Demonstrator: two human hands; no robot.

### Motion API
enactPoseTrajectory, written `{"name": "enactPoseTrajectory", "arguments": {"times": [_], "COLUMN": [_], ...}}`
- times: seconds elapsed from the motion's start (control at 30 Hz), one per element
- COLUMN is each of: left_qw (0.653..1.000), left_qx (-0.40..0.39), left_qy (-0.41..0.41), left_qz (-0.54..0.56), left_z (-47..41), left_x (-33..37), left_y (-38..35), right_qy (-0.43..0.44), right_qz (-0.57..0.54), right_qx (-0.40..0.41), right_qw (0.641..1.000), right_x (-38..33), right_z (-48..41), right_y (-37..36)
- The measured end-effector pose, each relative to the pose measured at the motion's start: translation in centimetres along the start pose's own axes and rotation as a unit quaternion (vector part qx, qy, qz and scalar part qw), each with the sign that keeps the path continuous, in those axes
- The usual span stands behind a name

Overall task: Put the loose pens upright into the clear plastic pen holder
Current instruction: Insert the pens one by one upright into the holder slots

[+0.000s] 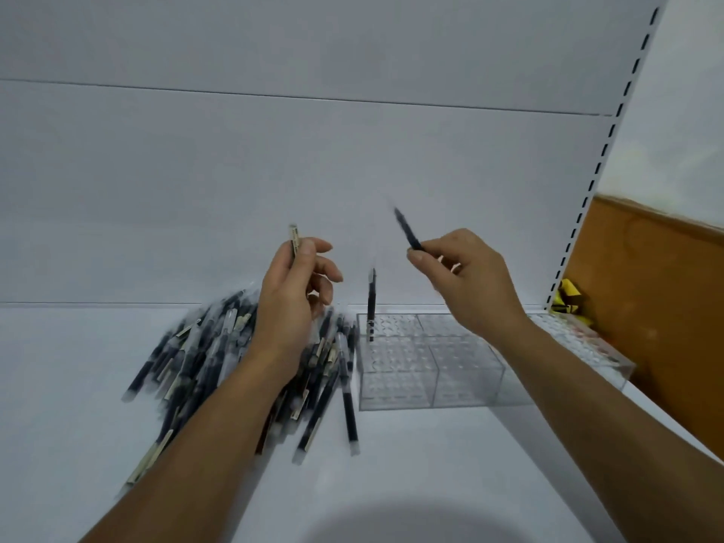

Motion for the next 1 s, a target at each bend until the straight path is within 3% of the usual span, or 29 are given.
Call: {"name": "enactPoseTrajectory", "arguments": {"times": [0.1, 0.23, 0.67, 0.8, 1.0], "left_qw": [0.999, 0.999, 0.994, 0.992, 0.995], "left_qx": [-0.014, -0.036, -0.063, -0.059, -0.049], "left_qy": [0.002, 0.002, 0.008, 0.008, 0.003], "left_qz": [0.03, 0.038, 0.092, 0.109, 0.082], "left_z": [-0.1, 0.1, 0.4, 0.5, 0.3], "left_x": [0.0, -0.1, 0.1, 0.2, 0.1], "left_y": [-0.3, -0.7, -1.2, -1.1, -1.2], "right_qy": [-0.069, -0.093, -0.084, -0.073, -0.119], "right_qz": [-0.065, -0.032, 0.017, 0.086, 0.155], "right_qx": [-0.054, -0.098, -0.105, -0.126, -0.22], "right_qw": [0.994, 0.99, 0.991, 0.986, 0.956], "right_x": [0.8, 1.3, 0.9, 1.0, 2.5], "right_z": [-0.1, 0.4, -0.1, 0.1, 0.8], "right_y": [-1.5, -3.2, -3.7, -4.2, -6.0]}}
Point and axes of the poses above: each hand's wrist, its own z-axis away from the middle knuckle, its own y-axis out of the back of the hand, x = y × z, the point moved 7 cm from there along -z, towards the middle knuckle, and after that the axes turned 2 degrees about -y, right-handed, at the moved point
